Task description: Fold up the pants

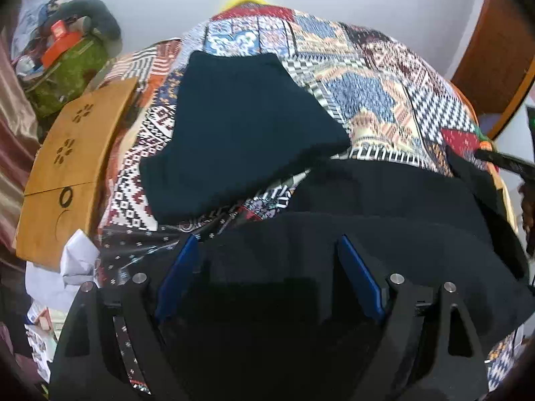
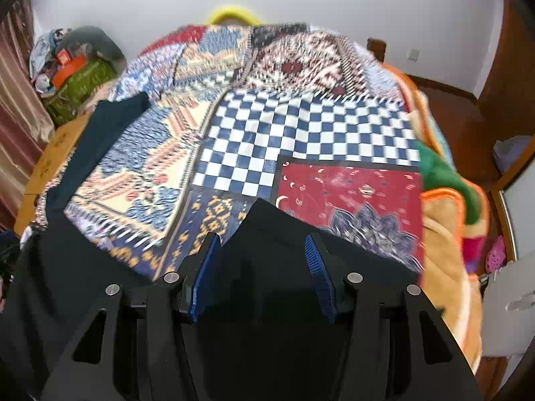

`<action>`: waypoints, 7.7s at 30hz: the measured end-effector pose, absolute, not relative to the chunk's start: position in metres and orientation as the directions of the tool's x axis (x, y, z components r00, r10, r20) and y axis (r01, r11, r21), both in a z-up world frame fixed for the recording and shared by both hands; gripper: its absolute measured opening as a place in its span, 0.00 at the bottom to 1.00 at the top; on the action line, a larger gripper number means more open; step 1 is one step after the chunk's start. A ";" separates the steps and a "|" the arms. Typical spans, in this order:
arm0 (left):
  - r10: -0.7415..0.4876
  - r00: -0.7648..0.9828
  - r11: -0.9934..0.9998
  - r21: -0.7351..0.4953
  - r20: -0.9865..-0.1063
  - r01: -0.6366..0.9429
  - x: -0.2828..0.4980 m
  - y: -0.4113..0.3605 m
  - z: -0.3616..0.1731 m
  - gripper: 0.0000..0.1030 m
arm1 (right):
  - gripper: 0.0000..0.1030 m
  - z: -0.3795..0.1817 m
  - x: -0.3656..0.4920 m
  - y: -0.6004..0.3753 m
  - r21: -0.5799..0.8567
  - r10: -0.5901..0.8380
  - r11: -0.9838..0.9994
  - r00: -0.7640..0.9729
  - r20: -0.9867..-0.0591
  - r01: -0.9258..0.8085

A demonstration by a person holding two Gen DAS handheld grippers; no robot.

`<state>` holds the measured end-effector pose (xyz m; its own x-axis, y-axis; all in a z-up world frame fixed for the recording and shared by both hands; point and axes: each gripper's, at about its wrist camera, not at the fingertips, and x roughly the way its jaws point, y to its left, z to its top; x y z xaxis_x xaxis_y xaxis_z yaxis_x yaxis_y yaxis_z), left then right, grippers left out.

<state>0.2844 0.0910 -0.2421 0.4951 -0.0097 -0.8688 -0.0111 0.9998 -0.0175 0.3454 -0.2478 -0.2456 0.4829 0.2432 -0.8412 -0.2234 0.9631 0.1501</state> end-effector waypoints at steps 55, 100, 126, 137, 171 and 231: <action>-0.078 0.452 0.997 -0.073 -0.889 0.028 0.212 0.058 -0.218 0.87 | 0.16 -0.226 0.172 -0.429 0.163 0.111 0.985 0.535 -0.837 0.051; 0.097 0.432 0.989 0.037 -0.897 -0.146 0.232 0.192 -0.294 0.15 | 0.06 -0.243 0.332 0.019 0.094 0.432 0.659 0.273 -0.860 -0.746; -0.048 0.369 0.935 -0.171 -0.928 -0.310 0.147 0.218 -0.263 0.63 | 0.47 -0.162 0.217 -0.164 -0.053 0.280 0.874 0.589 -0.758 -0.483; -0.062 0.336 0.925 -0.181 -0.940 -0.334 0.150 0.182 -0.298 0.27 | 0.47 -0.202 0.172 -0.233 0.136 0.308 0.925 0.491 -0.815 -0.355; 0.093 0.362 0.941 -0.037 -0.928 -0.337 0.127 0.197 -0.289 0.17 | 0.10 -0.224 0.144 -0.103 0.200 0.529 0.693 0.300 -0.794 -0.692; 0.163 0.403 0.982 0.107 -0.901 -0.159 0.208 0.081 -0.263 0.82 | 0.02 -0.251 0.276 -0.383 -0.049 -0.022 0.999 0.675 -0.738 -0.021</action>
<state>0.2081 0.0815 -0.2633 0.4030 0.1632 -0.9005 -0.1585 0.9816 0.1069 0.2759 -0.3827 -0.2512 0.6747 -0.0221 -0.7377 -0.0214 0.9985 -0.0494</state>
